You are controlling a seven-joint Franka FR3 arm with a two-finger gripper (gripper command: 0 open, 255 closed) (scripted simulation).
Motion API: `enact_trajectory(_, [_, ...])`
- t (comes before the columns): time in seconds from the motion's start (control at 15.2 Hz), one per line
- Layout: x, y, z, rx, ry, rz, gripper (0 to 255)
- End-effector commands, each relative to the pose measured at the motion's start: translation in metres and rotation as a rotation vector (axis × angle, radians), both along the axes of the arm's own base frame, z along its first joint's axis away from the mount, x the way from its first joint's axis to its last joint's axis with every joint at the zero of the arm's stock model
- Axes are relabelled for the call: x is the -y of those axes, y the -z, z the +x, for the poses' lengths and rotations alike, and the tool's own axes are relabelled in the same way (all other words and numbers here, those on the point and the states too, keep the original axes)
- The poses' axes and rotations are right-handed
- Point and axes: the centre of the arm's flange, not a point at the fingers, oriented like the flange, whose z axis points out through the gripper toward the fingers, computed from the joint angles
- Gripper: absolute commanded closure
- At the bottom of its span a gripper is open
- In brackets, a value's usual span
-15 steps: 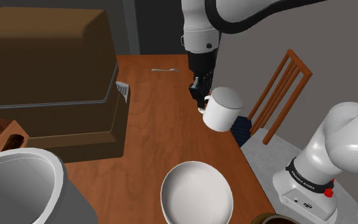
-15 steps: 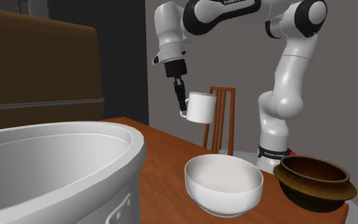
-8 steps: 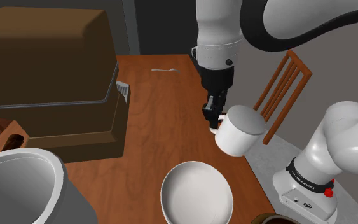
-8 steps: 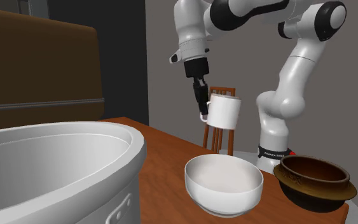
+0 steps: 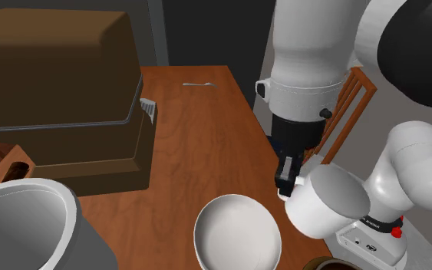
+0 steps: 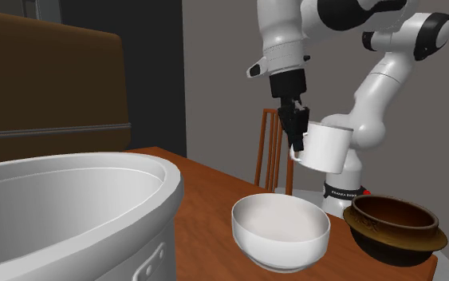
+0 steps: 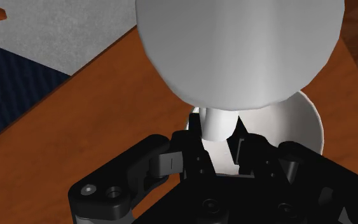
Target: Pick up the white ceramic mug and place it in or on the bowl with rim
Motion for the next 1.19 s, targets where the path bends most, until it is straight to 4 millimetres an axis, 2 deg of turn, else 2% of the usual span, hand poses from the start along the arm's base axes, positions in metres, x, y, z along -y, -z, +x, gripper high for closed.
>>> enact_trajectory(0.0, [-0.012,-0.002,-0.023,0.0,0.001,0.0,255])
enact_trajectory(0.53, [-0.056,-0.002,-0.12,0.0,0.001,0.0,255])
enact_trajectory(1.12, [-0.056,0.045,-0.12,0.0,0.001,0.0,255])
